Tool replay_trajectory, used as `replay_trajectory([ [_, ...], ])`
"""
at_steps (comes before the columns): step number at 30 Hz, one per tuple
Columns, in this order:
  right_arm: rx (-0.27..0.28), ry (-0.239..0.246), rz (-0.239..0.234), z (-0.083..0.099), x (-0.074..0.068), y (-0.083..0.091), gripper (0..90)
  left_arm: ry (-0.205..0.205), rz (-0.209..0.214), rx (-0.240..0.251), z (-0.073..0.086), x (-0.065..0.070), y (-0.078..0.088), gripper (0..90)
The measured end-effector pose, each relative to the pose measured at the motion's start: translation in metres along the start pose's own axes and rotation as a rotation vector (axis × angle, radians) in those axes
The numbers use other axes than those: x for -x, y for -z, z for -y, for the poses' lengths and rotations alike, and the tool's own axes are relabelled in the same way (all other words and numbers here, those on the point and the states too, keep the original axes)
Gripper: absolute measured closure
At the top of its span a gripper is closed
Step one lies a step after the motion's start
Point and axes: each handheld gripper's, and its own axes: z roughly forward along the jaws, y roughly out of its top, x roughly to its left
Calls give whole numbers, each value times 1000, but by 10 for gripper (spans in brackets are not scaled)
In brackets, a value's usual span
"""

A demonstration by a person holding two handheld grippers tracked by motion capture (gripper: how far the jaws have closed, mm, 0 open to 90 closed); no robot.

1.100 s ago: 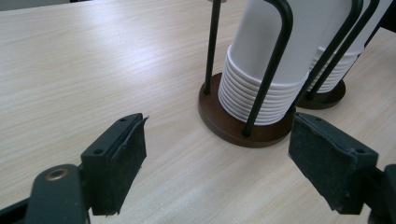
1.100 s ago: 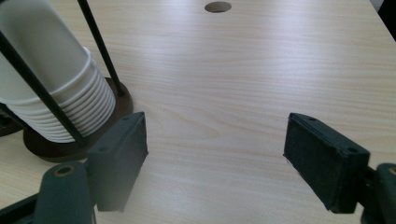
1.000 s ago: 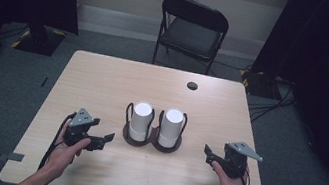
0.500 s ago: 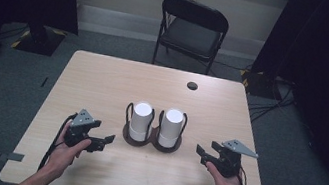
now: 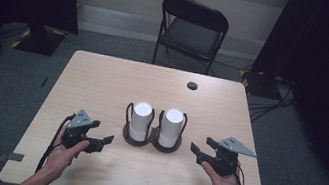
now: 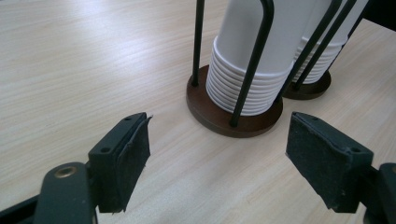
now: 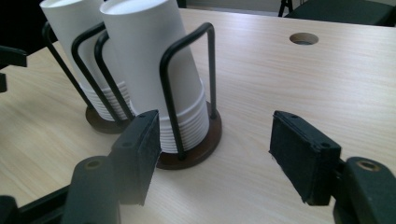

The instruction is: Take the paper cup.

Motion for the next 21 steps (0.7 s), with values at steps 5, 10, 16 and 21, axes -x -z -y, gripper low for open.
replay_trajectory([
  [5, 20, 4, -40, -8, -5, -1, 341, 5, -1, -4, 1, -1, -2, 214],
  [10, 28, 20, -59, -15, -10, -3, 349, 4, -1, -9, 0, 0, -3, 223],
  [16, 33, 39, -107, -26, -16, -7, 364, -8, 6, -9, -1, 3, -5, 222],
  [21, 50, 61, -125, -40, -21, -12, 347, -1, 11, -16, -1, 1, -5, 222],
])
